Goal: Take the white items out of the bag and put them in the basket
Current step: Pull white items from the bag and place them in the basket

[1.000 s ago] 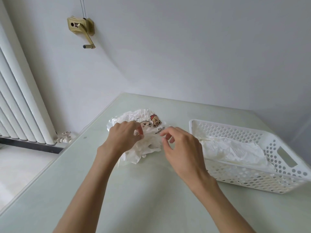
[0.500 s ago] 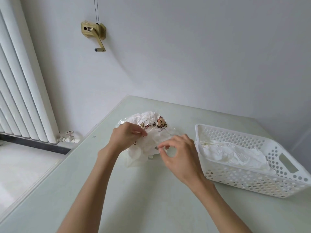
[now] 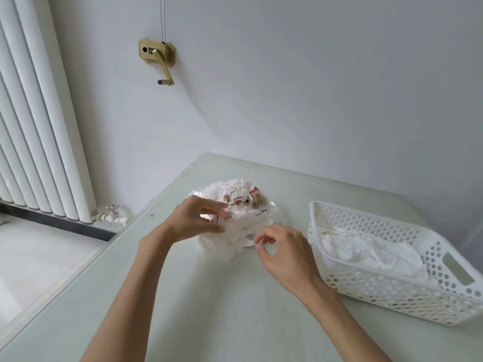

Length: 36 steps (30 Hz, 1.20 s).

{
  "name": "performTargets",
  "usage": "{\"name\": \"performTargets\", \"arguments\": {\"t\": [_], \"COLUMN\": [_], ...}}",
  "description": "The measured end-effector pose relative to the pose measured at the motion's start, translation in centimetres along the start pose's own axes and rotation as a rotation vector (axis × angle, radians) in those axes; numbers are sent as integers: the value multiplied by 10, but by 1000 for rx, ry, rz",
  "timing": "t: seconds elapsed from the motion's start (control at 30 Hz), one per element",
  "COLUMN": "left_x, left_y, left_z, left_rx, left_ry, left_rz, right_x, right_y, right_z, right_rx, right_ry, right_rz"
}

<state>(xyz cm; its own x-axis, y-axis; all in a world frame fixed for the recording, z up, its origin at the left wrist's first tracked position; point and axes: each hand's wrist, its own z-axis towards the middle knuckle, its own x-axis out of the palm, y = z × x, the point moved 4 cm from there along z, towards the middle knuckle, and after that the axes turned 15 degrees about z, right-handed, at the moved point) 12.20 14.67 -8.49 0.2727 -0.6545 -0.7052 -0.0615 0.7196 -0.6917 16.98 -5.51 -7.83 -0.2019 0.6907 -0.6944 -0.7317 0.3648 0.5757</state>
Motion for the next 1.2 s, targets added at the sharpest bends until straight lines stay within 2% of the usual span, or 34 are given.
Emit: {"name": "performTargets", "arguments": {"t": [0.07, 0.17, 0.23, 0.37, 0.47, 0.53, 0.7, 0.87, 0.97, 1.1, 1.2], "left_x": [4, 6, 2, 1, 3, 0, -8, -6, -4, 5, 11], "left_y": [10, 13, 8, -4, -5, -6, 3, -5, -5, -4, -13], "left_z": [-3, -5, -4, -1, -4, -5, -1, -3, 0, 5, 7], "left_rx": [1, 2, 33, 52, 38, 53, -13, 28, 21, -26, -36], "left_ry": [-15, 8, 75, 283, 432, 404, 219, 300, 277, 252, 213], "left_rz": [-214, -297, -200, 152, 280, 240, 66, 147, 204, 284, 317], "right_x": [10, 22, 22, 23, 30, 39, 58, 49, 25, -16, -30], "right_y": [6, 15, 13, 6, 9, 13, 22, 18, 16, 13, 4], "right_z": [2, 8, 9, 5, 6, 9, 15, 13, 7, -2, -9], "right_rx": [-47, -68, -39, 47, 123, 135, 81, -78, -148, -169, -117], "right_ry": [37, 98, 77, 76, 93, 111, 148, 129, 121, 71, 55], "right_rz": [-31, -15, -8, -110, -207, -241, -284, -335, -264, -161, -109]}}
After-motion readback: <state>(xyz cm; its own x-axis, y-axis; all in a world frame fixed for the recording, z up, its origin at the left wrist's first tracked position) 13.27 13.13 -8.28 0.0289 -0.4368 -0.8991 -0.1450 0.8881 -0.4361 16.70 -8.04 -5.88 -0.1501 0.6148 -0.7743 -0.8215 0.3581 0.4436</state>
